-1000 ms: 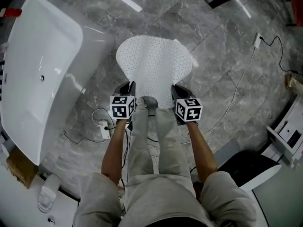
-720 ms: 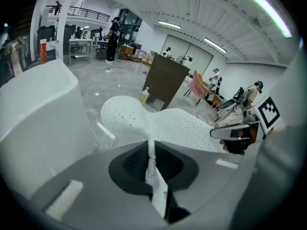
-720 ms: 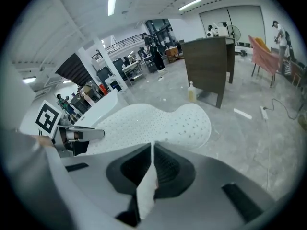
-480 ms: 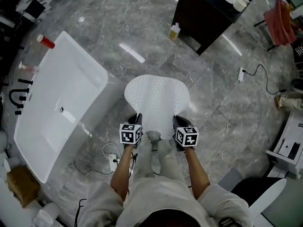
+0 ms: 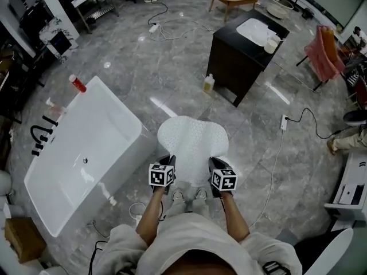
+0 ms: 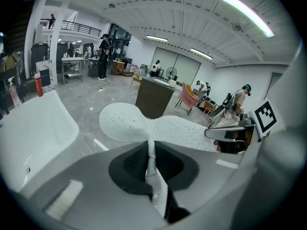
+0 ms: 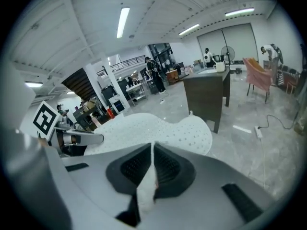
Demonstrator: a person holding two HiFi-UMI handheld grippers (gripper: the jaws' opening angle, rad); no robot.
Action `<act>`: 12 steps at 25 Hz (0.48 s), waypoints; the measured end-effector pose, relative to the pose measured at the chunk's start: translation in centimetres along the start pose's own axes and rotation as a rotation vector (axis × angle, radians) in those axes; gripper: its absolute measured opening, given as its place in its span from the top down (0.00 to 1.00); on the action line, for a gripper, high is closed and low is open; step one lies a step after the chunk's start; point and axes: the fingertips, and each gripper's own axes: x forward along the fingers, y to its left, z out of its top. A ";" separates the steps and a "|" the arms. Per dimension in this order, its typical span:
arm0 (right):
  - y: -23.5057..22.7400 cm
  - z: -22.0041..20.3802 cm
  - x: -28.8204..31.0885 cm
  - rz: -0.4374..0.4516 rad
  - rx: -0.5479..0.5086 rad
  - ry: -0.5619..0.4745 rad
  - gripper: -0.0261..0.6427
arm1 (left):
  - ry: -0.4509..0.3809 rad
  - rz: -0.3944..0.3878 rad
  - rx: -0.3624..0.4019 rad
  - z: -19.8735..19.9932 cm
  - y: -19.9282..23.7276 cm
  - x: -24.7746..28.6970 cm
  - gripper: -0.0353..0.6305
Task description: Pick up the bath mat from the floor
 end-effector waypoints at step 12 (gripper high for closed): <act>1.9 10.4 -2.9 0.006 -0.084 -0.165 0.92 | -0.146 -0.007 0.084 10.7 -1.1 -4.4 0.91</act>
